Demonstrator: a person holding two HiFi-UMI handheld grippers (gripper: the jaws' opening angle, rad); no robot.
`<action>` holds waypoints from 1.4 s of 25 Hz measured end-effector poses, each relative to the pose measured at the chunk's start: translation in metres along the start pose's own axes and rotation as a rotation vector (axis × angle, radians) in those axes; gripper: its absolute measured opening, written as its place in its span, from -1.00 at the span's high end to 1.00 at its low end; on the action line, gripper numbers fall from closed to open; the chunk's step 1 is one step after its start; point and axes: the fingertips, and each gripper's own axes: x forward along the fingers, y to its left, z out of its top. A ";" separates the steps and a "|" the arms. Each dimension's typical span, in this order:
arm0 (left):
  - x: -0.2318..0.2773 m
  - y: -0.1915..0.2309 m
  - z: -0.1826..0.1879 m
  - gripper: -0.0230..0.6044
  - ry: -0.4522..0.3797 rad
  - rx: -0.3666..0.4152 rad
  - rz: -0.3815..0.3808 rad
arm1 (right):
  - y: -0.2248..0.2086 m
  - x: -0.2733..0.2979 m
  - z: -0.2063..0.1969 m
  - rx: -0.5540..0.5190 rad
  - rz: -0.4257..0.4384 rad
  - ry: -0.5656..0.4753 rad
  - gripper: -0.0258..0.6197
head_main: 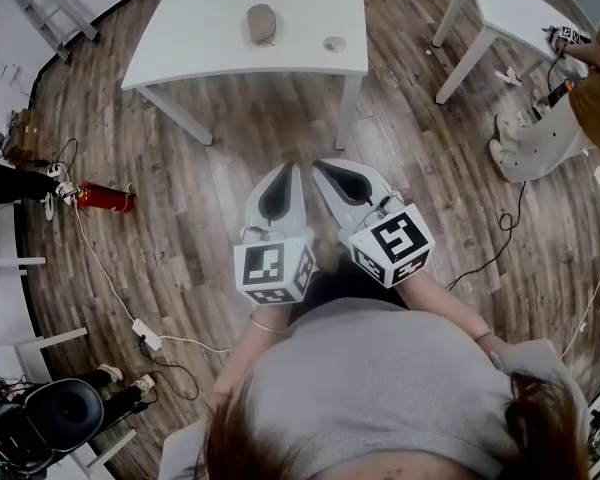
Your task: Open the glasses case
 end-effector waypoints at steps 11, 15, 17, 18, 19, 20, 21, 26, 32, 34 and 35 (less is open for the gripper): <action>-0.002 -0.010 0.004 0.92 -0.007 0.023 -0.017 | 0.004 -0.007 0.002 -0.029 -0.004 0.019 0.91; -0.003 -0.010 0.004 0.92 -0.012 0.026 -0.018 | 0.003 -0.008 0.003 -0.030 -0.010 0.011 0.91; -0.002 -0.010 0.005 0.92 -0.014 0.029 -0.020 | 0.002 -0.007 0.004 -0.031 -0.013 0.008 0.91; -0.001 -0.010 0.006 0.92 -0.015 0.032 -0.020 | 0.002 -0.007 0.005 -0.032 -0.014 0.007 0.91; -0.001 -0.009 0.007 0.92 -0.015 0.033 -0.021 | 0.002 -0.006 0.005 -0.033 -0.014 0.006 0.91; -0.001 -0.009 0.008 0.92 -0.015 0.034 -0.022 | 0.002 -0.005 0.006 -0.033 -0.014 0.006 0.91; 0.000 -0.009 0.008 0.92 -0.014 0.035 -0.022 | 0.003 -0.004 0.006 -0.034 -0.015 0.006 0.91; 0.003 -0.003 0.009 0.92 -0.010 0.030 -0.023 | 0.002 0.002 0.008 -0.037 -0.016 0.009 0.91; 0.005 0.000 0.009 0.92 -0.016 0.030 -0.019 | -0.001 0.005 0.006 -0.032 -0.019 0.009 0.91; 0.006 0.000 0.009 0.92 -0.019 0.032 -0.017 | 0.000 0.005 0.005 -0.033 -0.017 0.012 0.91; 0.006 0.000 0.009 0.92 -0.021 0.033 -0.016 | 0.000 0.005 0.005 -0.034 -0.015 0.013 0.91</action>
